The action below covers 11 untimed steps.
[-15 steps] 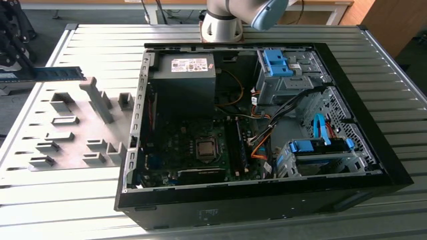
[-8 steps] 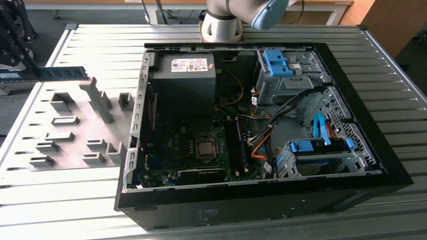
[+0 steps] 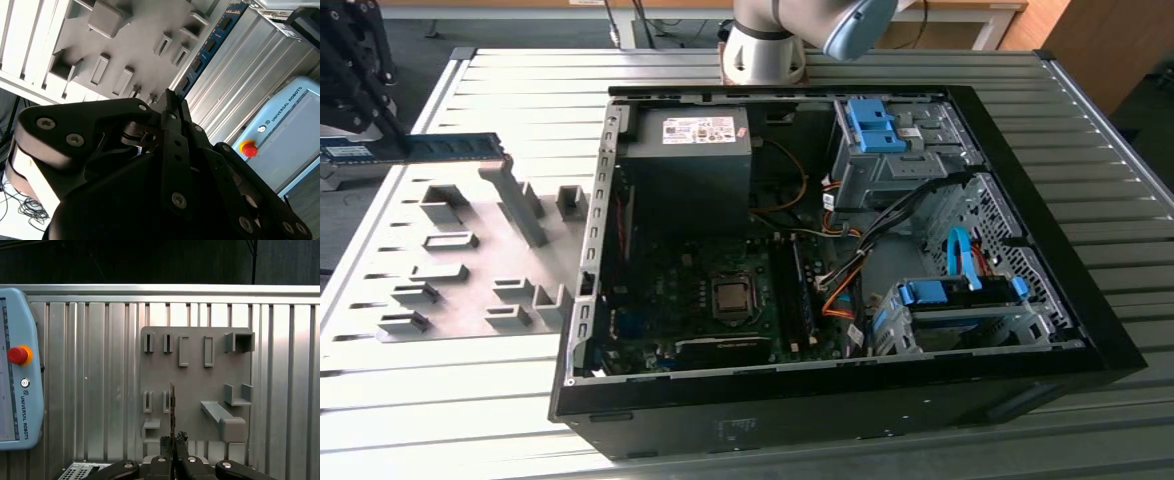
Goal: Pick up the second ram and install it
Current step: 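Pick up the second ram and move it above second insertion slot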
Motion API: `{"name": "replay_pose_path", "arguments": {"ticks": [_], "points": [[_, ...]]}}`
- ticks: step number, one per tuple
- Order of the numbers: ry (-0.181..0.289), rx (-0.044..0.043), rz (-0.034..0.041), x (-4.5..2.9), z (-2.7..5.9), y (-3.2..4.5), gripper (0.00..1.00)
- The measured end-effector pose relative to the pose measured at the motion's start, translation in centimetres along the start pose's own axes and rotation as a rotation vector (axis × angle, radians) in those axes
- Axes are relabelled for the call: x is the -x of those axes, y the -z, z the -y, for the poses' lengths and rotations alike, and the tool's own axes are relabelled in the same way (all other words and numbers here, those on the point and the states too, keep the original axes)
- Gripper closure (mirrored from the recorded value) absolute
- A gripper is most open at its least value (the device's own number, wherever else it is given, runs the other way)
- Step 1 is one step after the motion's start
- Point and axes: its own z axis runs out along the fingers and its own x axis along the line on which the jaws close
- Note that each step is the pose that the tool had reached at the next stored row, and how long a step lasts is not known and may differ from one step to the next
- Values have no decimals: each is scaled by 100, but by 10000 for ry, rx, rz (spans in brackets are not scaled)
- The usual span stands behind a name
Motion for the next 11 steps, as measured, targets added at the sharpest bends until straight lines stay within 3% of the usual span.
{"name": "replay_pose_path", "arguments": {"ticks": [11], "points": [[0,0,0,0,148,-3,86]]}}
